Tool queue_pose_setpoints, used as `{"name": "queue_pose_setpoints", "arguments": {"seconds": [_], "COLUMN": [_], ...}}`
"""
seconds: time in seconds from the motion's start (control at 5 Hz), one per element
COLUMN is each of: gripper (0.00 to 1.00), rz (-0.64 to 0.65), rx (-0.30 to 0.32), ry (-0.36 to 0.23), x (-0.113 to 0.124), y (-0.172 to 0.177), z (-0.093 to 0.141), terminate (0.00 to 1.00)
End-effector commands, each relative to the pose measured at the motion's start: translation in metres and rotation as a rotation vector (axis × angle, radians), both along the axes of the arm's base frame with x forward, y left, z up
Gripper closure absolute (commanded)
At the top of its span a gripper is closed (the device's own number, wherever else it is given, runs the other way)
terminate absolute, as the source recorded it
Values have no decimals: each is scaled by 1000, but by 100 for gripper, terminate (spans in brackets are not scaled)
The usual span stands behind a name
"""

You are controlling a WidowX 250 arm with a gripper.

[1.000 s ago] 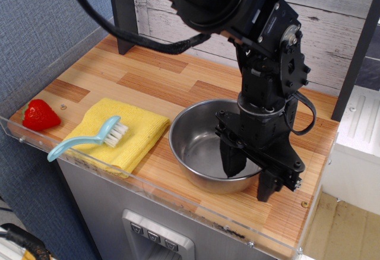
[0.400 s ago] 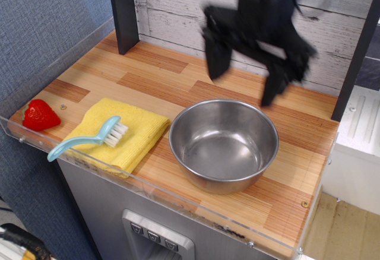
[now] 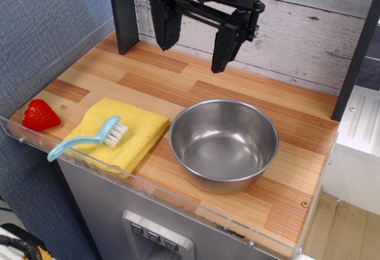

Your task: Put the silver pot next to the yellow rag, opposite the strawberry.

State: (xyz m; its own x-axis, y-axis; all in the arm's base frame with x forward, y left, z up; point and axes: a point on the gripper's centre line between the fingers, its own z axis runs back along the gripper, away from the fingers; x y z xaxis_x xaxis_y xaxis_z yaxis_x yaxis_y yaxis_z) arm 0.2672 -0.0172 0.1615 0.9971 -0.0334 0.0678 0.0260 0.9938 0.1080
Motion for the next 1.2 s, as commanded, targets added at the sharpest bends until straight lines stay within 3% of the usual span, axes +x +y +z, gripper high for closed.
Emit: {"name": "queue_pose_setpoints", "arguments": {"seconds": [0.0, 0.8, 1.0], "gripper": [0, 0, 0], "rz": [-18, -18, -18], "rx": [-31, -31, -31], "ry": [-38, -38, -38], "x": [-5, -5, -5], "y": [2, 2, 2], "z": [13, 13, 13], "terminate": [0, 0, 100]}}
